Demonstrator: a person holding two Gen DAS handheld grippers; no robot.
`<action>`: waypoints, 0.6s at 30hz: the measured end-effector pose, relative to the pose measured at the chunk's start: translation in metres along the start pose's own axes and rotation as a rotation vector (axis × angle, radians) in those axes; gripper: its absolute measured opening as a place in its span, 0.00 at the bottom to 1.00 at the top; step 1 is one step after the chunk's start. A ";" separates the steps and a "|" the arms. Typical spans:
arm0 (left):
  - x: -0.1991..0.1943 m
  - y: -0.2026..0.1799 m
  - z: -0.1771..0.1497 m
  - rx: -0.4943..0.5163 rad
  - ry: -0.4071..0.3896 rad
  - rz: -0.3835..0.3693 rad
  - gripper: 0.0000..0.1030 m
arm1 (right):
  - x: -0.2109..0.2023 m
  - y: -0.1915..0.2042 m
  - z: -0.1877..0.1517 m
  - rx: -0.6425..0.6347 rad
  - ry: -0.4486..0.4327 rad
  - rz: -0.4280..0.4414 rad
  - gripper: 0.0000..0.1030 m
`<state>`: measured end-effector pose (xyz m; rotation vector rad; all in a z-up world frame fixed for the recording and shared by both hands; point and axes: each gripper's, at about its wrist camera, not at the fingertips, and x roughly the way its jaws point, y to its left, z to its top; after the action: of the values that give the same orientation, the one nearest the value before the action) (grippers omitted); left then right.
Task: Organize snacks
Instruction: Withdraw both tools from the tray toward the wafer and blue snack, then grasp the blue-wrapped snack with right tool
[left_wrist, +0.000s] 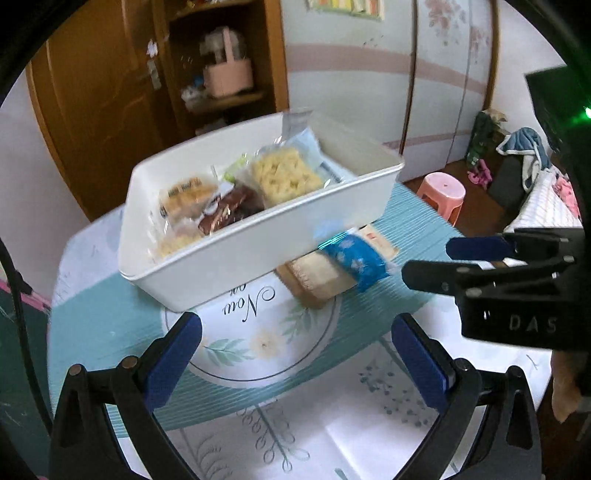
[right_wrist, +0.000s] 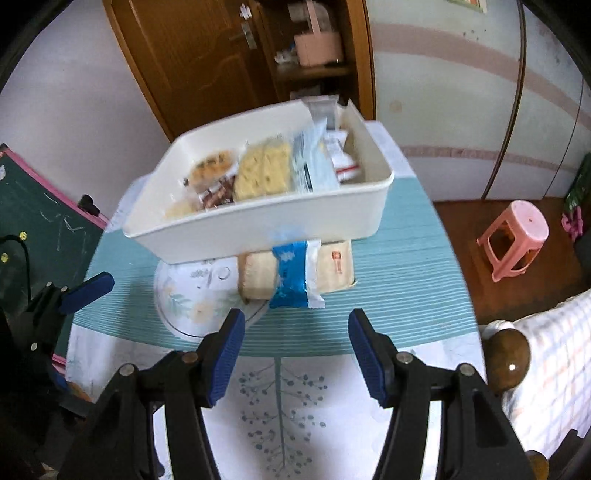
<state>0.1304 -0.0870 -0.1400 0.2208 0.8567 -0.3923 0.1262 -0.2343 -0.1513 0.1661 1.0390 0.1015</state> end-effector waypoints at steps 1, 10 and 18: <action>0.009 0.004 0.000 -0.016 0.013 0.005 0.99 | 0.008 -0.001 0.001 0.002 0.009 0.000 0.57; 0.054 0.026 0.001 -0.094 0.072 0.045 0.99 | 0.060 0.002 0.022 0.018 0.054 0.006 0.57; 0.071 0.025 0.002 -0.081 0.104 0.037 0.99 | 0.078 0.005 0.027 -0.022 0.048 -0.031 0.41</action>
<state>0.1840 -0.0827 -0.1925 0.1829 0.9671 -0.3129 0.1884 -0.2197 -0.2030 0.1278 1.0877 0.0897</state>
